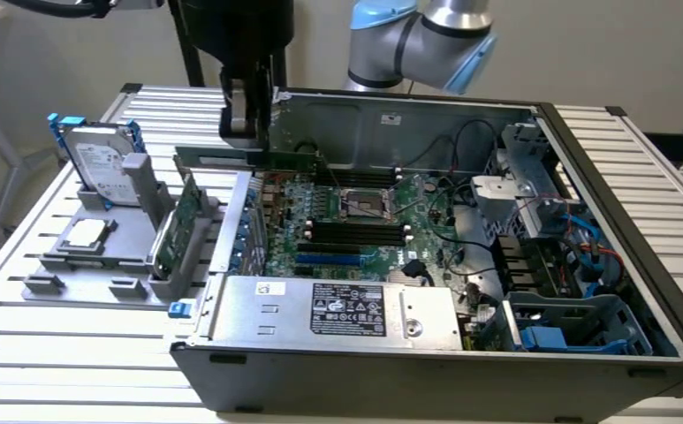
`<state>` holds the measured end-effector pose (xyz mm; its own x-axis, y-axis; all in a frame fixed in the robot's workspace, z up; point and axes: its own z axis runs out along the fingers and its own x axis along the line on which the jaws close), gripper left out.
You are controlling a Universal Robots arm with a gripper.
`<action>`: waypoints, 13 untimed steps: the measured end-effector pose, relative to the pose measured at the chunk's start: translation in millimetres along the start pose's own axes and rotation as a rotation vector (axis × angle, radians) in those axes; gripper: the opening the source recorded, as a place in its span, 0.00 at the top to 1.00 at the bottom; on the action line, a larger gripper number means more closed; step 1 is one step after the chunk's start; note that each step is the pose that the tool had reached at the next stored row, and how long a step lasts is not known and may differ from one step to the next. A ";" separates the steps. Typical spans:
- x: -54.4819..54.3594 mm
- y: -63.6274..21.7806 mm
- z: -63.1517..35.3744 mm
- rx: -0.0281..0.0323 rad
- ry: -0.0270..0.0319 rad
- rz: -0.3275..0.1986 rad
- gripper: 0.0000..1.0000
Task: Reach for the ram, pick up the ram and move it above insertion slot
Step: 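Pick up the ram and move it above insertion slot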
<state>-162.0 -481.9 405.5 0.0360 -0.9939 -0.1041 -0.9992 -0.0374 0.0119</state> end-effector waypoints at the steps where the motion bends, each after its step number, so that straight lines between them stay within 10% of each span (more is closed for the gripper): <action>1: 0.1 -4.0 -0.1 -0.0002 -0.0006 -0.001 0.87; 13: 1.6 -46.4 2.7 -0.0016 -0.0012 -0.016 0.87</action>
<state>-115.6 -481.5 402.1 0.0516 -0.9931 -0.1055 -0.9985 -0.0532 0.0119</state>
